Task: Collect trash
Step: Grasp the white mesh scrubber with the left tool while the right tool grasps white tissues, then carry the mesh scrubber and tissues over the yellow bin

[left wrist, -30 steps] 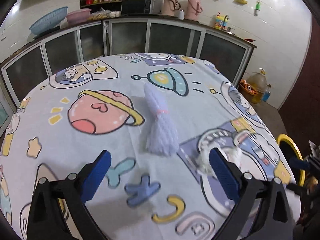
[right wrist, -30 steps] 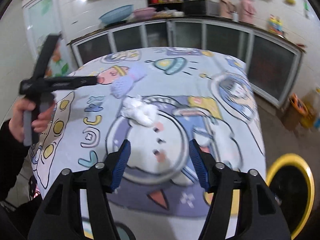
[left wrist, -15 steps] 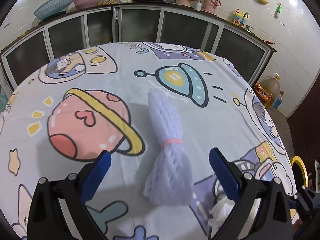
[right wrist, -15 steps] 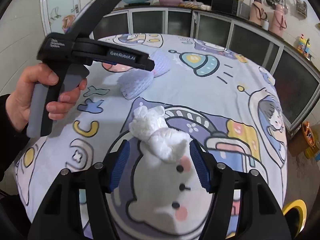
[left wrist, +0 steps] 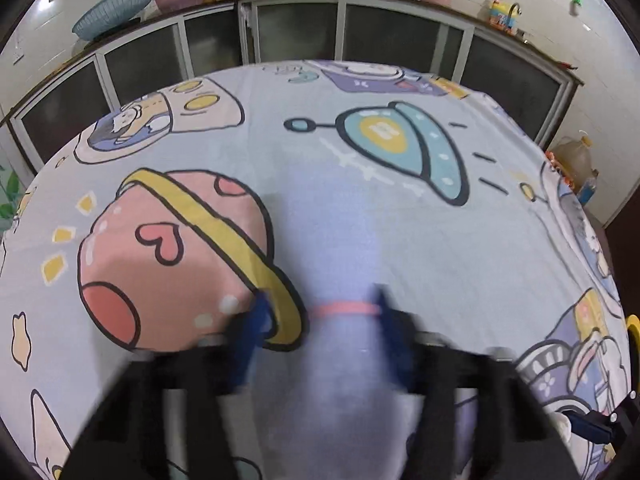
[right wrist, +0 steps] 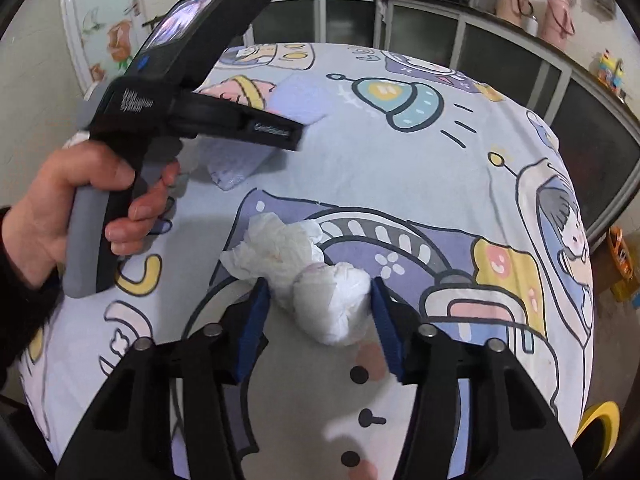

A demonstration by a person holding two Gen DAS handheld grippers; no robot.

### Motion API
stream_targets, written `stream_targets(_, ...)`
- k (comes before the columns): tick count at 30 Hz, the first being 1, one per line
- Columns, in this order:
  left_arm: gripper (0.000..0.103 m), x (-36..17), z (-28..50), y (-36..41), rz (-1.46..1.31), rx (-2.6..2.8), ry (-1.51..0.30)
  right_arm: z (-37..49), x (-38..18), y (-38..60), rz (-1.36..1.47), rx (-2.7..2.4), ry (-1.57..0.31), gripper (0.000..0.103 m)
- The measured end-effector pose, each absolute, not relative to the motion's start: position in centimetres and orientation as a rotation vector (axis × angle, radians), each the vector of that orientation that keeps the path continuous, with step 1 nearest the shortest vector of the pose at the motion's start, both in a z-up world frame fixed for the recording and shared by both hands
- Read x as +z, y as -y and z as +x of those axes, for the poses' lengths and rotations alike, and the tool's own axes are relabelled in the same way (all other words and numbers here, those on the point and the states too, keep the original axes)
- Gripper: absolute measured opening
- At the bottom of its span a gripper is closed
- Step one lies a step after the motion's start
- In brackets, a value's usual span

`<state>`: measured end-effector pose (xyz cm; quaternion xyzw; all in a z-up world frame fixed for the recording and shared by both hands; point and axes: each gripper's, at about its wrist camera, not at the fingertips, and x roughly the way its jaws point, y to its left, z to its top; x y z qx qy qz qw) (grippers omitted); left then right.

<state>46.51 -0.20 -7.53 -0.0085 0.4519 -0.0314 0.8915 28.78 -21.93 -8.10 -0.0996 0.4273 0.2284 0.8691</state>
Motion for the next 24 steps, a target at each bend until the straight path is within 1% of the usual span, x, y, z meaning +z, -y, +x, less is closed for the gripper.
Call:
stream_targets(2, 0.025, -7.0, 46.2, -0.8, -0.062, -0.060, -0.941, 28.5, -7.8, 22.1, -0.198, 0.471, -0.890, 0.045)
stream_targets(13, 0.025, -1.8, 38.6, -3.0, -0.035, -0.095, -0.816, 23.4, -3.8, 24.8, -0.095, 0.502, -0.855, 0.044)
stream_targets(18, 0.025, -0.4, 34.6, -3.6, -0.035, -0.125, -0.788, 20.5, -2.8, 26.3, -0.045, 0.488, -0.854, 0.044)
stream_targets(24, 0.025, 0.0, 30.1, -3.7, -0.036, -0.153, -0.768, 16.9, -2.4, 28.1, 0.012, 0.463, -0.847, 0.044)
